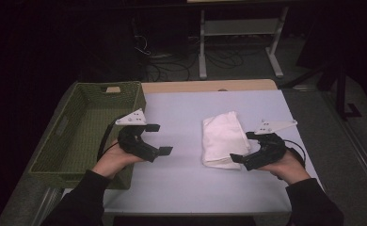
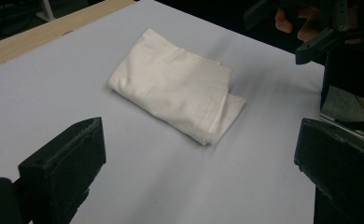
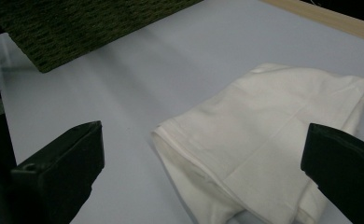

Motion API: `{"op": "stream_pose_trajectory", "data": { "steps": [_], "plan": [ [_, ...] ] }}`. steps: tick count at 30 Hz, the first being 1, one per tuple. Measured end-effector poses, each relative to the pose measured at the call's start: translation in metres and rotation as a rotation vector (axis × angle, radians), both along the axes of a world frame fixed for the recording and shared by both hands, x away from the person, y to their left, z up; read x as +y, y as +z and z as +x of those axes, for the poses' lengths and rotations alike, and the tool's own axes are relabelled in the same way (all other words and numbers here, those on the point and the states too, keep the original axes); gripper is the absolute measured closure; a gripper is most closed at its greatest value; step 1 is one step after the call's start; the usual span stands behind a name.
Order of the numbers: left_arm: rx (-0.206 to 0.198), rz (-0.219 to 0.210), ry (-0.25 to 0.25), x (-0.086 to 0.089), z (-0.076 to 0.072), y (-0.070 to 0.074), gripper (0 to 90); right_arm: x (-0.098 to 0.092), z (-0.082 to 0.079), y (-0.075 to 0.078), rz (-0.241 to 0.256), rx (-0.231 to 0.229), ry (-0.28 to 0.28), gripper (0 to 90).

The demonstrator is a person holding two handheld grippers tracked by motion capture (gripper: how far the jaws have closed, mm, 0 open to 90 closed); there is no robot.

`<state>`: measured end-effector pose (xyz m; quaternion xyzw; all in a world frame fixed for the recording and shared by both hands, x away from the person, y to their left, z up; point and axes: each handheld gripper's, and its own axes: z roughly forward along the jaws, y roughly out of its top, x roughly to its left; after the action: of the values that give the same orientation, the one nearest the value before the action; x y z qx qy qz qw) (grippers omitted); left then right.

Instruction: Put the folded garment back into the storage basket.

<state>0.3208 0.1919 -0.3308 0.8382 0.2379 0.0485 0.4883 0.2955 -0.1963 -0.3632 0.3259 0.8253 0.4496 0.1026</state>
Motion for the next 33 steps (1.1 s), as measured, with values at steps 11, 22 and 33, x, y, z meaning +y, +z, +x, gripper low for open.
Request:
{"op": "stream_pose_trajectory", "data": {
  "steps": [11, 22, 33],
  "plan": [
    [0.008, 0.007, -0.021, -0.025, 0.002, -0.008, 1.3, -0.008, -0.002, -0.005, -0.005, 0.005, -0.008, 0.0],
    [0.017, 0.018, -0.037, -0.036, 0.002, -0.017, 1.3, -0.012, -0.005, -0.012, -0.017, 0.013, -0.013, 0.0],
    [0.018, 0.042, -0.041, -0.045, -0.002, -0.031, 1.3, -0.015, -0.007, -0.021, -0.019, 0.04, -0.022, 0.0]
  ]
}}
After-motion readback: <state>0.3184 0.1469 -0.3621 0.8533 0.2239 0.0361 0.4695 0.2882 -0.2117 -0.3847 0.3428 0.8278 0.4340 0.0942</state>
